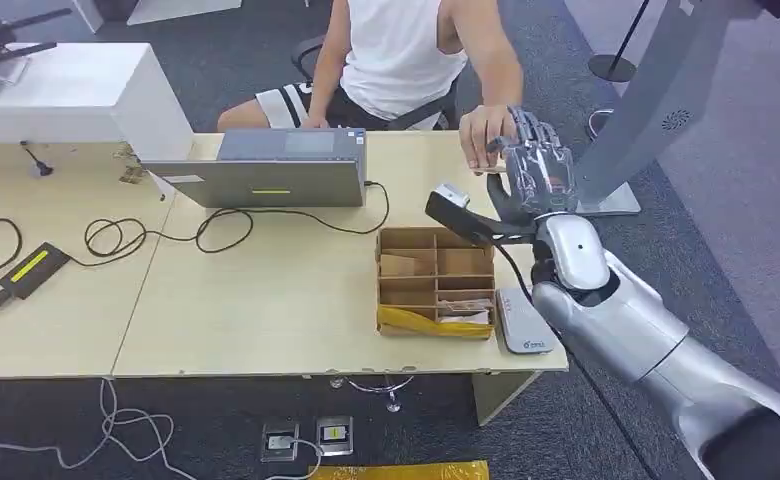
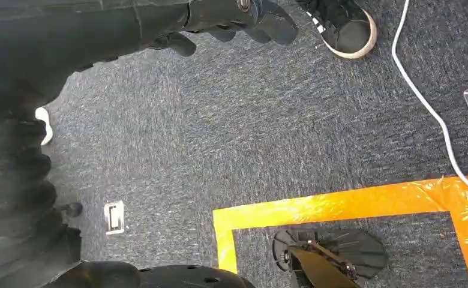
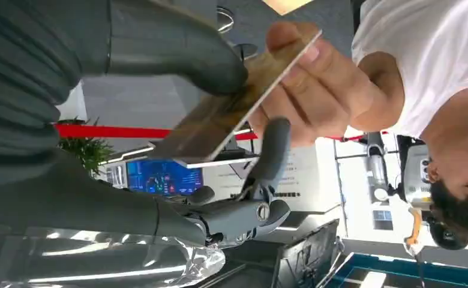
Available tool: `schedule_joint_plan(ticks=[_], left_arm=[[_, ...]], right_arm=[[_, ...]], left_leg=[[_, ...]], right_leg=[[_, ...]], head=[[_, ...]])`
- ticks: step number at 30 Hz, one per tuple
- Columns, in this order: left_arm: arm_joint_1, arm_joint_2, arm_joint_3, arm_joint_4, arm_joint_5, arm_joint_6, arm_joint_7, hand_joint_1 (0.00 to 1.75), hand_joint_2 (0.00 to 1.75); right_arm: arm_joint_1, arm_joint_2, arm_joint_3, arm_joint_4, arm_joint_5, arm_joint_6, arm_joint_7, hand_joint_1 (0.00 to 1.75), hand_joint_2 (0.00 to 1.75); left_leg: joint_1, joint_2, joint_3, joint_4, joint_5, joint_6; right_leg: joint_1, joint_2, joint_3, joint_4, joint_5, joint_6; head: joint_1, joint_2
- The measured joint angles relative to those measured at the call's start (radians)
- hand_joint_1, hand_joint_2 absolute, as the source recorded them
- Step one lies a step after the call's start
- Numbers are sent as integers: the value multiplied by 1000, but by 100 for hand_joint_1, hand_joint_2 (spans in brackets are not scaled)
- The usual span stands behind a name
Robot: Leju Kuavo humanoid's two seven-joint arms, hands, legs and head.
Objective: Pass the card to the sensor for recognition and then transmit it.
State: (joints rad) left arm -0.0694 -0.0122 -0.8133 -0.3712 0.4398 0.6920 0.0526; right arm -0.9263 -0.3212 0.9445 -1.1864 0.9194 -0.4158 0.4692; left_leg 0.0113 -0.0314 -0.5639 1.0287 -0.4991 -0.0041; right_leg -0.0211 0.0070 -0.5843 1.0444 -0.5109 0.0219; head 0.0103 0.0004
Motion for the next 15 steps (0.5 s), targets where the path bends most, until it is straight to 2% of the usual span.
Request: schedule_joint_plan(ticks=[11, 15], left_arm=[[-2, 3, -17, -2, 14, 0, 0, 0, 175], [-2, 3, -21, -3, 21, 0, -11, 0, 175]], right_arm=[[1, 0, 3, 5, -38, 12, -15, 175, 175], [8, -1, 3, 5, -74, -14, -22, 175, 175]], left_leg=[[0, 0, 0, 0, 0, 0], [0, 0, 0, 0, 0, 0]], right_leg=[[0, 0, 0, 0, 0, 0], [0, 0, 0, 0, 0, 0]], head=[[0, 0], [0, 0]])
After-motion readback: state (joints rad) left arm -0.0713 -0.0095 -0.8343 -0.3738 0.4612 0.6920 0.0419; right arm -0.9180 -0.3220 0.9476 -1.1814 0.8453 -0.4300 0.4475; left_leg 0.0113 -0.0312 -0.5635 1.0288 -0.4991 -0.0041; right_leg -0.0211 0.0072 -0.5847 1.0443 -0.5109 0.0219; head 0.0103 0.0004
